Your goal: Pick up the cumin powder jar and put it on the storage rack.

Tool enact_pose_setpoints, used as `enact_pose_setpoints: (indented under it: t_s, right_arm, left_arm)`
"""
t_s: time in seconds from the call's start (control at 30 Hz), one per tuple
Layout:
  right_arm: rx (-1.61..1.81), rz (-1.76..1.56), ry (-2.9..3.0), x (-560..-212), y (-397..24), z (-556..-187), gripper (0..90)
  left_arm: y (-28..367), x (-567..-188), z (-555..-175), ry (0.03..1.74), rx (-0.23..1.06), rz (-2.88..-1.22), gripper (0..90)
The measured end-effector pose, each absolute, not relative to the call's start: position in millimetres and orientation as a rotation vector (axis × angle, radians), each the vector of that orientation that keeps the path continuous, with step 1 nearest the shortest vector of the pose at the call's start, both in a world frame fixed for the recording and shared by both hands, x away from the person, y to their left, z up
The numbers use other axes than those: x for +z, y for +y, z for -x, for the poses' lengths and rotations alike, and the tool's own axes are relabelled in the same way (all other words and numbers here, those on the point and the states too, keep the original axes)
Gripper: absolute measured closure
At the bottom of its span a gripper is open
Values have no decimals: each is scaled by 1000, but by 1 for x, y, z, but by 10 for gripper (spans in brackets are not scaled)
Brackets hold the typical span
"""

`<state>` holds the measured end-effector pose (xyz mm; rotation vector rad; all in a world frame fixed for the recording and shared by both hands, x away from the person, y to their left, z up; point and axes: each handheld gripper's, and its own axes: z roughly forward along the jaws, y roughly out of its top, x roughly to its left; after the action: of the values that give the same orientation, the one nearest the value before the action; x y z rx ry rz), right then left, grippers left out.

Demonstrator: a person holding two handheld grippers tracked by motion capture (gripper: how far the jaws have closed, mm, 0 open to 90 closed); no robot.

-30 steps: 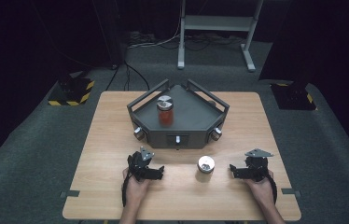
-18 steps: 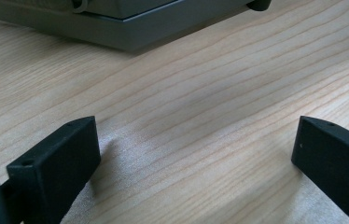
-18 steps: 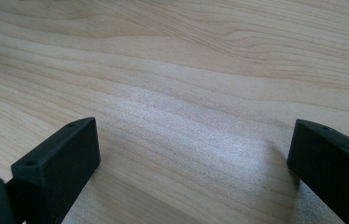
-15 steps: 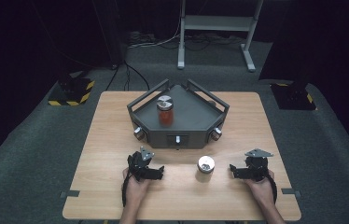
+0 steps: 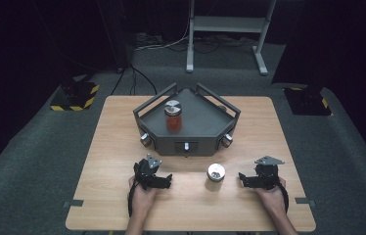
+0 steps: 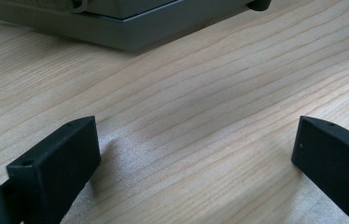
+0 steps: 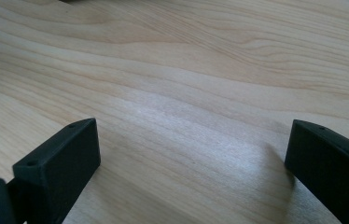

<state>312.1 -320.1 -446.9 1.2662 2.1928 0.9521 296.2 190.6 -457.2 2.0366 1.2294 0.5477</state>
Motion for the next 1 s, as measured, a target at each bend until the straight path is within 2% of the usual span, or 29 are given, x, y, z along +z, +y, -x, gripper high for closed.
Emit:
enact_pose_setpoints:
  t_s: [1.0]
  right_arm:
    - [1236,-989,2374,-439,-323,-291,34]
  left_arm:
    - [191,-457,-296,1230,548,-2036,9]
